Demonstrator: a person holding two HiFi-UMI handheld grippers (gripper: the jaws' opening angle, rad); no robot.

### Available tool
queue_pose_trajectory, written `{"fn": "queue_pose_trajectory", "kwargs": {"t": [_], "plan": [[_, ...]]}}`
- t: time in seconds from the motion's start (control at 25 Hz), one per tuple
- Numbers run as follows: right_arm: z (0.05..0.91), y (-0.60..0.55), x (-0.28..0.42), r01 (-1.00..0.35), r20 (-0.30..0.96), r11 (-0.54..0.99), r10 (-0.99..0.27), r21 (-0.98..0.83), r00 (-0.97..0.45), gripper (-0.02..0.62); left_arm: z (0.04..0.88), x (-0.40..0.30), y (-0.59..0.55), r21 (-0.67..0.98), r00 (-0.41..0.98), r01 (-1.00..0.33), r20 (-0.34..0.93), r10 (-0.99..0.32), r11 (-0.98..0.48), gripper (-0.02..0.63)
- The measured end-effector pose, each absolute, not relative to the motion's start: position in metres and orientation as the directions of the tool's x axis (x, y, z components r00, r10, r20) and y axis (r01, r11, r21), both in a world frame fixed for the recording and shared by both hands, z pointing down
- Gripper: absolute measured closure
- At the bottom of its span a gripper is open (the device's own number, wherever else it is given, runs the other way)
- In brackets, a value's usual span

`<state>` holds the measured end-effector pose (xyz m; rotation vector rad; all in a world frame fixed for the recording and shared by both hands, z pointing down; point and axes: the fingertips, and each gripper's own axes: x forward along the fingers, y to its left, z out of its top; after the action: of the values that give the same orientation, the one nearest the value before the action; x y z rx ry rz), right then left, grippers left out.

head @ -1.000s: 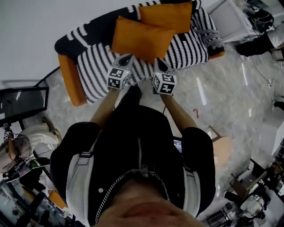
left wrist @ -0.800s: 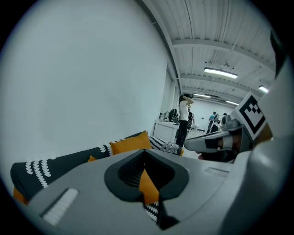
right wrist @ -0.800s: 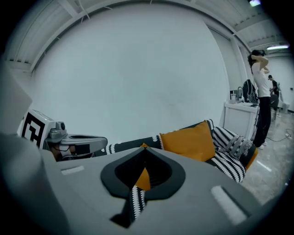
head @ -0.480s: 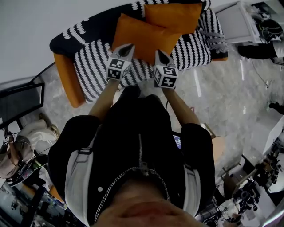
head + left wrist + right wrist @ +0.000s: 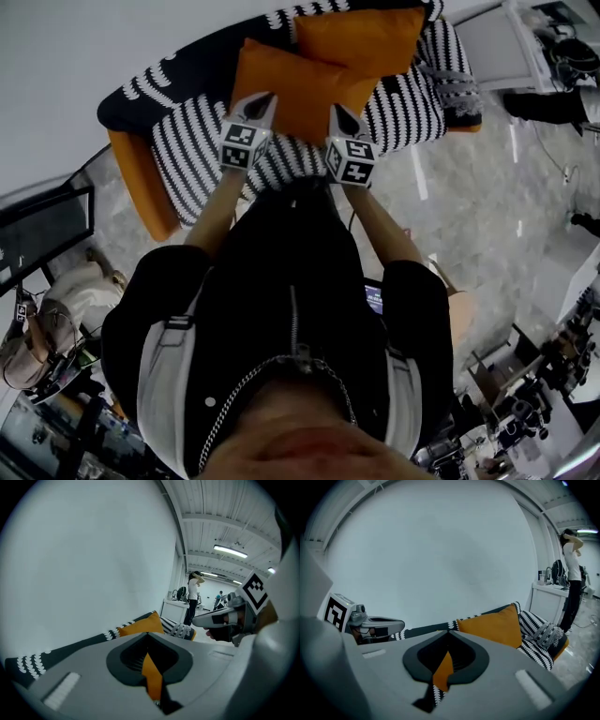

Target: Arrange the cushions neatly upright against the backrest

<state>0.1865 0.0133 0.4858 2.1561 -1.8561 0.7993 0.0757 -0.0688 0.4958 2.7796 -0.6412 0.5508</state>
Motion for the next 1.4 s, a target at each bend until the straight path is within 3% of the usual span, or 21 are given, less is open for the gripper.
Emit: {"fn": "queue_pose_trajectory", "kwargs": {"t": [1.16,1.4], "plan": [[0.571,-0.116,0.265,-0.926,0.617,-0.255,-0.787,-0.277,0.032,0.592,0.571,0.129,-0.221,0.108,0.770,-0.486,0.523,-0.366,-0.867,0.595],[0.594,-0.127,0.281,-0.912,0.646,-0.299,-0.762,-0.282,0.050,0.592,0.598,0.119,-0.269,-0.034,0.695,-0.553,0.533,-0.483,-0.833,0.595]]}}
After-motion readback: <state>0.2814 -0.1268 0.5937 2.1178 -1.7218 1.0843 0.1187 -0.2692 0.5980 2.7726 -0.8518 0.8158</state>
